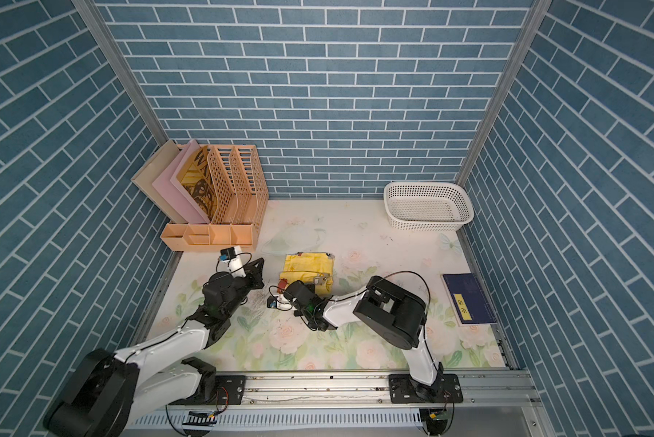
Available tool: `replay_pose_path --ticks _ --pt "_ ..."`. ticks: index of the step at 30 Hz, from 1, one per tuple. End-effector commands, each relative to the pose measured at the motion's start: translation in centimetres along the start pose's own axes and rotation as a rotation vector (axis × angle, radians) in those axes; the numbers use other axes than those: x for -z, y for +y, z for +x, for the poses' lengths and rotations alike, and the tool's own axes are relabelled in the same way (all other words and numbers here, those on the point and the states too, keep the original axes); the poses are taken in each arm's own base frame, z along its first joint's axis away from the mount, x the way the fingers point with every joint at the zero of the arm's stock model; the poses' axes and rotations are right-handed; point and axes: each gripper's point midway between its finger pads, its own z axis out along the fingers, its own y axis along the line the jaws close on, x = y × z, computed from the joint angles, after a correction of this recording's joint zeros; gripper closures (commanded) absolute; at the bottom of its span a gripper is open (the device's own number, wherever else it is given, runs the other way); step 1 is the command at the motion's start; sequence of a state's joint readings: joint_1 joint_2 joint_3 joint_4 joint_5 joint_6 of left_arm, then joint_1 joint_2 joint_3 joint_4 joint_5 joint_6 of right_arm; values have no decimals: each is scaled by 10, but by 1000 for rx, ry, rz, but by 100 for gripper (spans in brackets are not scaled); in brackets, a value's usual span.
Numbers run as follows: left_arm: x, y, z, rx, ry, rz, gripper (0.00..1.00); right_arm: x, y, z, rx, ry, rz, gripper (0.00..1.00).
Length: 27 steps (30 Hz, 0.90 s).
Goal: Roll up the pillowcase
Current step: Roll the pillowcase at the center of the board.
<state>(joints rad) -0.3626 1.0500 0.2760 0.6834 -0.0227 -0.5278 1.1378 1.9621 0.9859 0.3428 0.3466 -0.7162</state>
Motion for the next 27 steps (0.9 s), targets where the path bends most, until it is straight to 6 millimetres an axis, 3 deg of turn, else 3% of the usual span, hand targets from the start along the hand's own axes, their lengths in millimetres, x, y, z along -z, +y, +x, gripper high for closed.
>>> replay_pose_path --ticks 1,6,11,14,20,22,27 --pt "7 33 12 25 53 -118 99 23 26 -2 -96 -7 -203 100" --pt "6 40 31 38 112 -126 100 53 35 -21 -245 -31 -518 100" --pt "7 39 35 39 115 -105 100 83 18 -40 -425 -74 -785 100" --pt "6 38 35 24 129 -102 100 90 4 -46 -534 -72 -915 100" --pt "8 36 36 27 124 -90 100 69 3 -31 -723 -15 -1175 100" --pt "9 37 37 27 124 -95 100 53 0 -24 -751 25 -1183 100" --pt "9 36 38 28 128 -89 100 43 -5 -35 -770 -31 -1256 100"
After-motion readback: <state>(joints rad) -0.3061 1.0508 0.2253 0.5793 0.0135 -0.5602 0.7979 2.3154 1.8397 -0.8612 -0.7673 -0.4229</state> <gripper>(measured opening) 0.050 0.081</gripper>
